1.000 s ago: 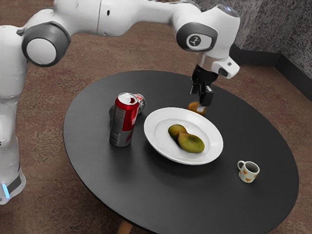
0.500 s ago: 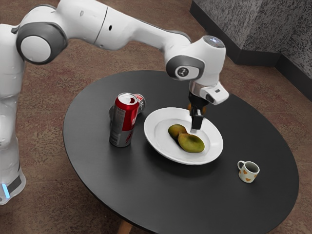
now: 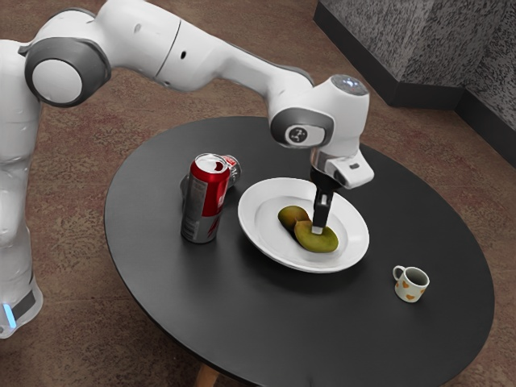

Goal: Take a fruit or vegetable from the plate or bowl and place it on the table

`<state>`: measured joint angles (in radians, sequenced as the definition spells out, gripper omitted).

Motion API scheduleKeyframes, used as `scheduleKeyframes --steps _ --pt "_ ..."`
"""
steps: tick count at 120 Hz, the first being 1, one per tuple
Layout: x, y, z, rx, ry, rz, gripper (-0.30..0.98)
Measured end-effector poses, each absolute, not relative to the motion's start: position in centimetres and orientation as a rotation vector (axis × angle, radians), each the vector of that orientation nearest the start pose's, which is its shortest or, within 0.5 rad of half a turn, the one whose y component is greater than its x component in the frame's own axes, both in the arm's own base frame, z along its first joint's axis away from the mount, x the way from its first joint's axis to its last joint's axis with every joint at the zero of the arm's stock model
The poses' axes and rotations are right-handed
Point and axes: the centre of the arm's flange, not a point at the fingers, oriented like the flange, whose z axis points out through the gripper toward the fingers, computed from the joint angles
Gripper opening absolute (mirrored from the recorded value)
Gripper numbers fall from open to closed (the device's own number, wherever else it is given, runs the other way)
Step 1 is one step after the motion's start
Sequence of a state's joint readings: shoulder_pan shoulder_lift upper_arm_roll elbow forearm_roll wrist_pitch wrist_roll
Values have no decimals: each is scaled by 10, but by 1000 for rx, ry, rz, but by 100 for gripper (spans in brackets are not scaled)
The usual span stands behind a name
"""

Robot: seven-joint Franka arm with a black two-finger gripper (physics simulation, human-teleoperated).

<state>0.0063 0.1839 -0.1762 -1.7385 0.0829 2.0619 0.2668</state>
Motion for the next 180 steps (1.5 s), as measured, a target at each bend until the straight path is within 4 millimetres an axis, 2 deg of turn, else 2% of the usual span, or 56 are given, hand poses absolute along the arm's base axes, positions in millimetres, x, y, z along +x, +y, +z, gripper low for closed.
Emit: scheduleKeyframes --steps 17,32,56,111,127,139,160,171,180 --pt "623 -97 479 -2996 740 -224 68" --pt "621 -98 468 -2995 764 -213 68" --pt "622 -108 459 -2990 812 -215 68" --pt "627 -108 442 -2989 842 -205 68" --pt "628 -108 436 -2993 848 -197 59" --pt "629 -107 436 -2990 848 -201 44" --pt "629 -106 439 -2978 847 -215 32" --pt "627 -107 450 -2968 848 -239 33" --pt "622 -110 471 -2954 850 -282 31"
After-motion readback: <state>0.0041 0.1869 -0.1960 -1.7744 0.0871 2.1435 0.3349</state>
